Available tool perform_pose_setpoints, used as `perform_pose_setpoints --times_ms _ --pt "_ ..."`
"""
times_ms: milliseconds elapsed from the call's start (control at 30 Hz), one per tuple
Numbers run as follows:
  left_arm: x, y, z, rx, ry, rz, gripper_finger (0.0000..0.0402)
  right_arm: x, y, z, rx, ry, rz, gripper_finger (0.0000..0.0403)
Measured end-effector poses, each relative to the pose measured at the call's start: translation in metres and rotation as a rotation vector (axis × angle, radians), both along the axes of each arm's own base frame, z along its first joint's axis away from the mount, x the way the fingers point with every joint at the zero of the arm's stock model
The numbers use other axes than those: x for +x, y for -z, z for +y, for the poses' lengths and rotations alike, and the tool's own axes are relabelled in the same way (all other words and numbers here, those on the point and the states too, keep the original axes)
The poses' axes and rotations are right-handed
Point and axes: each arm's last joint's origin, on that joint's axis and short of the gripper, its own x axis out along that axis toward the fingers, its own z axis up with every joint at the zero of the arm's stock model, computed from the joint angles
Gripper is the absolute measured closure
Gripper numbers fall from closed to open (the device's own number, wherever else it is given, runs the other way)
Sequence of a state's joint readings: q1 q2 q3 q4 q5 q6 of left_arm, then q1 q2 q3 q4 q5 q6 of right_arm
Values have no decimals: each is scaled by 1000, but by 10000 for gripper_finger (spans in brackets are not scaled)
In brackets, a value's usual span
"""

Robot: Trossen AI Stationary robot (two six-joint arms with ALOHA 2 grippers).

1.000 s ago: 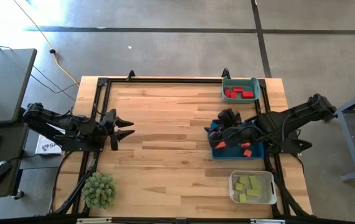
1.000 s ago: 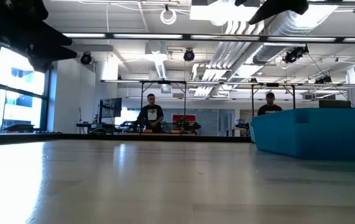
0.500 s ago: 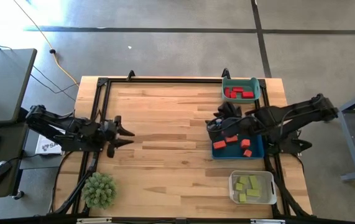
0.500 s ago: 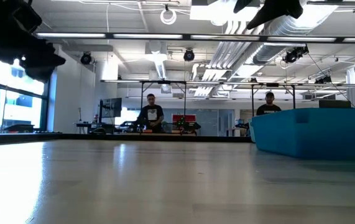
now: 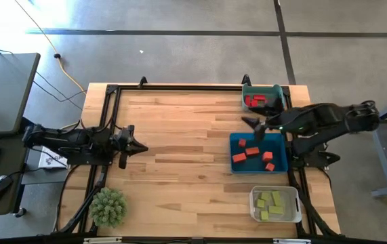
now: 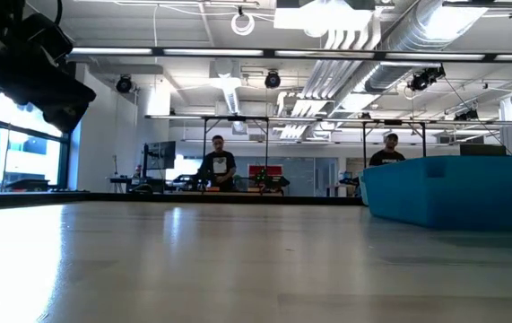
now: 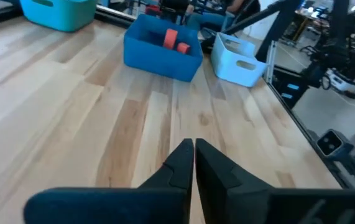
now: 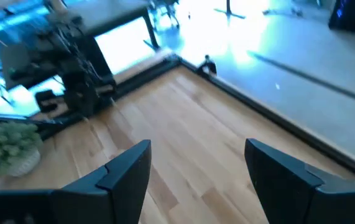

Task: Sort & place blocks by color
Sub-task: Return to Home Position

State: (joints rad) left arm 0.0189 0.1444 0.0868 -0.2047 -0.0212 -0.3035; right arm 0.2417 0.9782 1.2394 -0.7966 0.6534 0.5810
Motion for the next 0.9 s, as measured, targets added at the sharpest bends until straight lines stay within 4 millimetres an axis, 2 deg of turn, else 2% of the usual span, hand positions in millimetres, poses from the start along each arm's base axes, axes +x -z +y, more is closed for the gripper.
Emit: perform_pose_setpoints --times_ms 133,267,633,900 --pt "0 0 5 -38 -33 -2 396 -19 0 -5 -48 -40 -68 156" --pt "-1 0 9 -45 -70 -4 400 -33 15 -7 -49 -103 -142 156" --pt "-1 0 12 -117 -124 -11 397 -55 94 -4 -70 -405 -398 156" --pt "-1 0 12 -117 -124 -11 397 -71 152 -4 -78 -534 -479 156"
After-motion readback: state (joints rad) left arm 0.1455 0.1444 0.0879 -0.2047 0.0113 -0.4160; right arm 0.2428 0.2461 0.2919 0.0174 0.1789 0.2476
